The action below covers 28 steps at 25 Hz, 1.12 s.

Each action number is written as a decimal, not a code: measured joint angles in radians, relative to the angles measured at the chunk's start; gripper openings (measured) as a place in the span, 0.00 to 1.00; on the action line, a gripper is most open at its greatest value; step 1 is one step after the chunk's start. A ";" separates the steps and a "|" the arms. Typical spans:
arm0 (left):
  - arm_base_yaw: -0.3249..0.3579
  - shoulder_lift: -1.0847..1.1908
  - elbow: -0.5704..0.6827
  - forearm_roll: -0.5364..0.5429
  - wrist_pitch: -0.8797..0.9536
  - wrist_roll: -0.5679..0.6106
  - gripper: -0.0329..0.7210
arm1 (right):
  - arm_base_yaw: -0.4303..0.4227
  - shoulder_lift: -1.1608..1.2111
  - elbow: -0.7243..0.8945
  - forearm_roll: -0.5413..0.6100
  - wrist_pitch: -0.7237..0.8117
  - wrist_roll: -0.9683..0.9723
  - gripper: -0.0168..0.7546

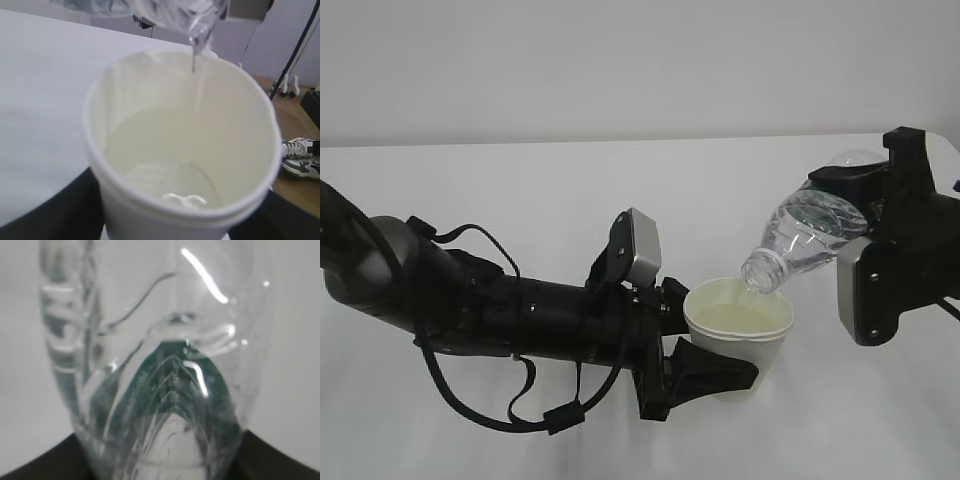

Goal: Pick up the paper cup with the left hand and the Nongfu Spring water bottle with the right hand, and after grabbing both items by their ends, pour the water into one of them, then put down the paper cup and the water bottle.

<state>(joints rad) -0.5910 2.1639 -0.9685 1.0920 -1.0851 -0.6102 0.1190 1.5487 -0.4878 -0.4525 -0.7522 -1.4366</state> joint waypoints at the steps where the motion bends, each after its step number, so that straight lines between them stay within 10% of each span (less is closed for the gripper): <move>1: 0.000 0.000 0.000 0.000 0.000 0.000 0.68 | 0.000 0.000 0.000 0.000 0.000 0.000 0.48; 28: 0.000 0.006 0.000 0.000 0.000 0.000 0.68 | 0.000 0.000 0.000 0.000 0.000 -0.005 0.48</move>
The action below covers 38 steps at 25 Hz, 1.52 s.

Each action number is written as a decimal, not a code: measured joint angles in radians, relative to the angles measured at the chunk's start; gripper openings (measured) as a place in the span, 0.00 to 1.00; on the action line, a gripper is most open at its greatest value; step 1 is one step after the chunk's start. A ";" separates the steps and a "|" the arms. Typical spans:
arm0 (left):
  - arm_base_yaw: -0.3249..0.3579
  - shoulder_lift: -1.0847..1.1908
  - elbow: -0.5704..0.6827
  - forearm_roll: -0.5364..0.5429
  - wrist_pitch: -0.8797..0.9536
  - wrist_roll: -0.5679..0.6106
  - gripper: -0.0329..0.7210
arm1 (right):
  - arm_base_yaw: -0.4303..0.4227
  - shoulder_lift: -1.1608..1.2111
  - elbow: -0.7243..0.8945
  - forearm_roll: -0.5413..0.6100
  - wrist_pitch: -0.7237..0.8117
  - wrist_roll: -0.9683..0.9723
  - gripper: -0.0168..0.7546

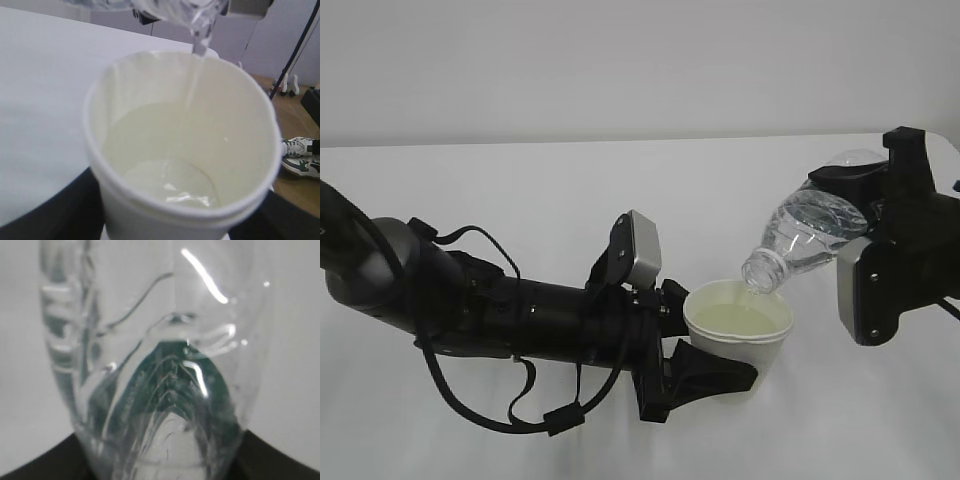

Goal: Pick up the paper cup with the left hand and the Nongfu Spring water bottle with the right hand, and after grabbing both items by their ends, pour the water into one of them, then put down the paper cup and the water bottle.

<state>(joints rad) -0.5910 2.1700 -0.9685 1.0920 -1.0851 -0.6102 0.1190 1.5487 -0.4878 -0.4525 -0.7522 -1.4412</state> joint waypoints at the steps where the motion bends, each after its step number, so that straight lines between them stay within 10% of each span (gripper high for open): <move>1: 0.000 0.000 0.000 0.000 0.000 0.000 0.68 | 0.000 0.000 0.000 0.000 0.000 0.000 0.48; 38: 0.000 0.000 0.000 -0.011 0.000 0.000 0.68 | 0.000 0.000 0.000 0.050 -0.008 0.250 0.48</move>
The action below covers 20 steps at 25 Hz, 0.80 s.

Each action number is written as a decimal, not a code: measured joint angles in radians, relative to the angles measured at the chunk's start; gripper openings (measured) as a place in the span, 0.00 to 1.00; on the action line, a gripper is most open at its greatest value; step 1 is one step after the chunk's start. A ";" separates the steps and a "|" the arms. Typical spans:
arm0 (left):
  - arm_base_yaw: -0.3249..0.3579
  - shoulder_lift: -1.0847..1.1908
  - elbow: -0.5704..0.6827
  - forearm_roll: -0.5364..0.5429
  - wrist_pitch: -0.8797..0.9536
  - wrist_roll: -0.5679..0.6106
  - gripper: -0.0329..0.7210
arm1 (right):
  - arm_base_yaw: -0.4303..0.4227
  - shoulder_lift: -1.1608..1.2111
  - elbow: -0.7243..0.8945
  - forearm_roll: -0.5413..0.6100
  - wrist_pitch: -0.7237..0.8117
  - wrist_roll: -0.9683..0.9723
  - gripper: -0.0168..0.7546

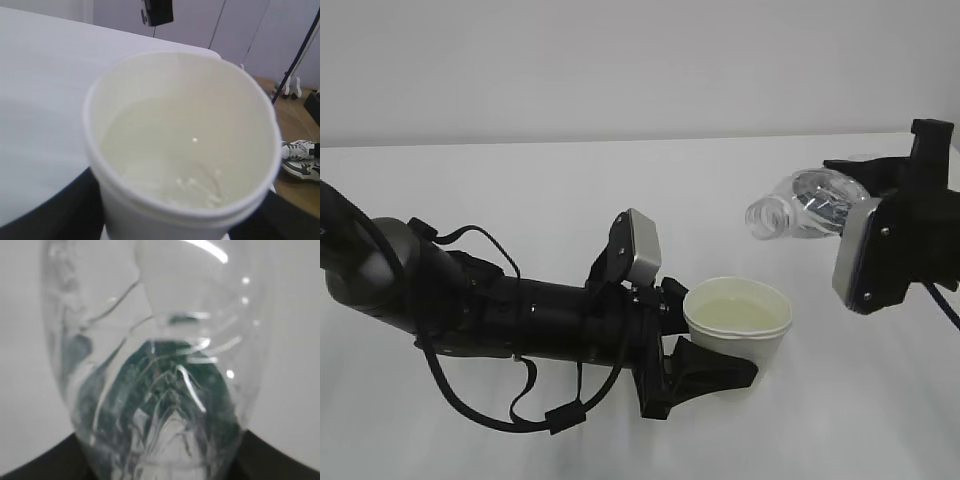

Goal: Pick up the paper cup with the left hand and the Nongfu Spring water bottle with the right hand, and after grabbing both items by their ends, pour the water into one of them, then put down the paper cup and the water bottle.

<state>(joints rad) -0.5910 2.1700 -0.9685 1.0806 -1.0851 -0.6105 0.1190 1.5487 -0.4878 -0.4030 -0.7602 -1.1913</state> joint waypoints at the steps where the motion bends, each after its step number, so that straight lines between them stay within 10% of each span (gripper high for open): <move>1: 0.000 0.000 0.000 0.000 0.000 0.000 0.68 | 0.000 0.000 0.000 0.019 0.000 0.021 0.48; 20: 0.000 0.000 0.000 -0.074 0.002 0.071 0.68 | 0.000 0.000 0.028 0.094 -0.148 0.576 0.48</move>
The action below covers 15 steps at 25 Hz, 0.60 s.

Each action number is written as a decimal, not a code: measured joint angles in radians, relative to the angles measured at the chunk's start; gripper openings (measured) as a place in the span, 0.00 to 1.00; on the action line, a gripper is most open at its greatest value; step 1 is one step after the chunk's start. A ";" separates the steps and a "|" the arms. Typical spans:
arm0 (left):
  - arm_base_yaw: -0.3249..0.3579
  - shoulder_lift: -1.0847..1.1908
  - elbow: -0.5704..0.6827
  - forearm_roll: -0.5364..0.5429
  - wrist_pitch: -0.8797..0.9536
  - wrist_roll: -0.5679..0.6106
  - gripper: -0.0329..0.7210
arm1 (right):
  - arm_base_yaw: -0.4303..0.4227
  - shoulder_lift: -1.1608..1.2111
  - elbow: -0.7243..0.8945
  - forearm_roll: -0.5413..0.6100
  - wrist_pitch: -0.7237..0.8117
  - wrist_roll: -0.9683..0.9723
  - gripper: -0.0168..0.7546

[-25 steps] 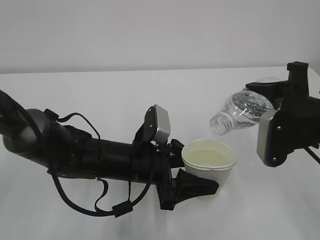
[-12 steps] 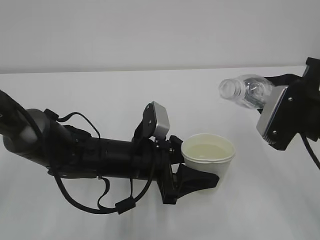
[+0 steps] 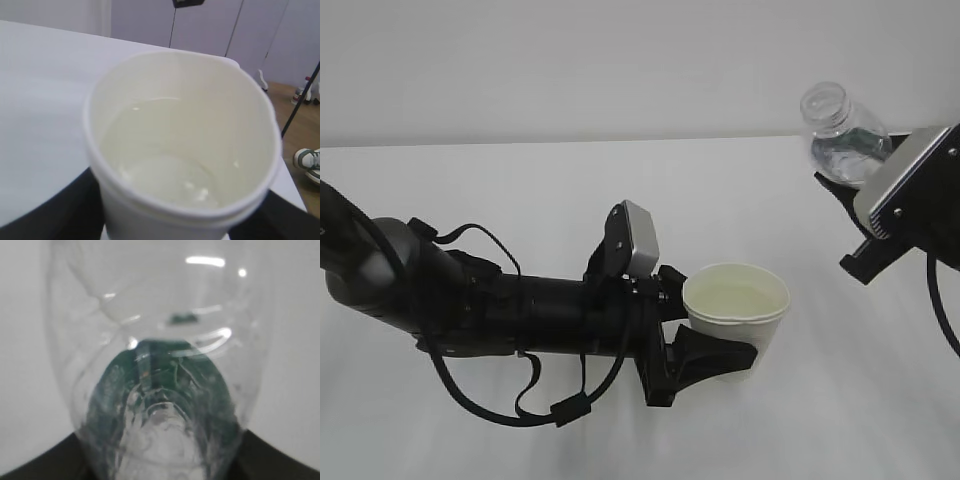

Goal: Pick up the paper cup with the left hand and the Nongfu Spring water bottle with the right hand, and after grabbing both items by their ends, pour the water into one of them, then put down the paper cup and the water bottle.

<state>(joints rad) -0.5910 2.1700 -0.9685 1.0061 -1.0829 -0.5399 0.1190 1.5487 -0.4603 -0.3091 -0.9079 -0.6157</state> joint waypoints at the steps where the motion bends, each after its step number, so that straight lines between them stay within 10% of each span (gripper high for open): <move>1: 0.000 0.000 0.000 -0.002 0.000 0.006 0.68 | 0.000 0.000 0.004 0.002 -0.012 0.041 0.48; 15: 0.000 0.000 0.000 -0.015 0.000 0.056 0.68 | 0.000 0.166 0.064 0.043 -0.209 0.423 0.48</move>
<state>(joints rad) -0.5910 2.1700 -0.9685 0.9912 -1.0829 -0.4843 0.1190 1.7152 -0.3966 -0.2658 -1.1164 -0.1931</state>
